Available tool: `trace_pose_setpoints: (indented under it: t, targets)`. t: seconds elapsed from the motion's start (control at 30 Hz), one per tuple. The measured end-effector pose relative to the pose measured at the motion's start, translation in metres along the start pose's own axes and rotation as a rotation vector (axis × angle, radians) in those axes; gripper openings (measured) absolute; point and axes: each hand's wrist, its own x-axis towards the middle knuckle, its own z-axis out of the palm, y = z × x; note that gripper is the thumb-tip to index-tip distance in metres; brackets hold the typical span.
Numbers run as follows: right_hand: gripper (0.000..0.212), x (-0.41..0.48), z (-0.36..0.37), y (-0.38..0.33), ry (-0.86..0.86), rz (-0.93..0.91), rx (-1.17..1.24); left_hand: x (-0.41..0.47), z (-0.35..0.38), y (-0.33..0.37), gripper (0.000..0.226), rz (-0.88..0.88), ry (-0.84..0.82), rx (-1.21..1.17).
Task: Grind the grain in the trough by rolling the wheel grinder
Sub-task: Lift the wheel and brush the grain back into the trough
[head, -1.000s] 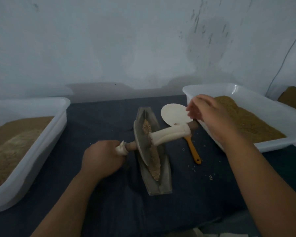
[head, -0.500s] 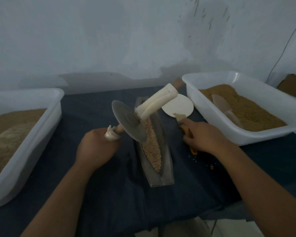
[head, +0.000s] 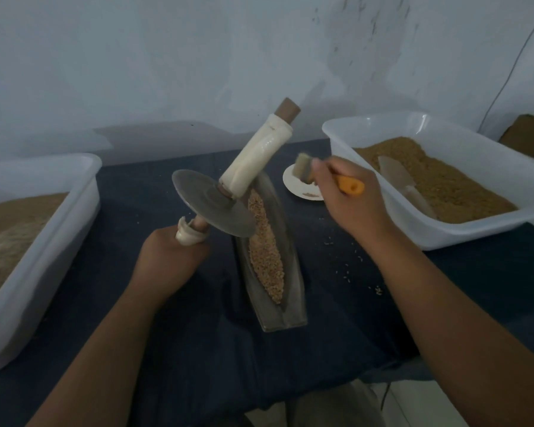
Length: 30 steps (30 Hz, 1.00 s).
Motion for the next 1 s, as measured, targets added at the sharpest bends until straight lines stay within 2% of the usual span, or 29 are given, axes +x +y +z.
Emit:
trace_pose_setpoints:
  t: [0.1, 0.23, 0.43, 0.57, 0.6, 0.7, 0.83, 0.87, 1.0]
  targets:
    - [0.025, 0.020, 0.024, -0.012, -0.058, 0.100, 0.076, 0.001, 0.000, 0.000, 0.013, -0.018, 0.013, -0.025]
    - [0.029, 0.031, 0.058, -0.017, -0.168, 0.111, 0.079, 0.000, -0.002, 0.000, 0.016, -0.014, 0.041, -0.047]
    - [0.030, 0.037, 0.062, -0.013, -0.426, 0.148, -0.121, 0.001, -0.006, 0.000, 0.016, -0.025, 0.027, -0.041]
    - [0.031, 0.044, 0.052, -0.020, -0.210, 0.075, -0.069, 0.001, -0.006, 0.003, 0.016, -0.034, 0.022, -0.045]
    - [0.030, 0.045, 0.054, -0.023, -0.209, 0.077, -0.051, 0.001, -0.006, 0.003, 0.016, -0.033, 0.023, -0.042]
    - [0.029, 0.037, 0.063, -0.028, -0.390, 0.102, -0.084, 0.001, -0.006, 0.001, 0.014, -0.032, 0.034, -0.027]
    - [0.029, 0.025, 0.049, -0.028, -0.599, 0.023, -0.184, 0.002, -0.007, 0.000, 0.009, -0.016, 0.036, 0.002]
    - [0.030, 0.025, 0.044, -0.029, -0.574, -0.003, -0.174, 0.002, -0.007, 0.000, 0.010, -0.013, 0.030, -0.003]
    - [0.030, 0.032, 0.043, -0.033, -0.257, -0.009, -0.093, 0.003, -0.006, -0.001, 0.011, 0.008, 0.026, 0.020]
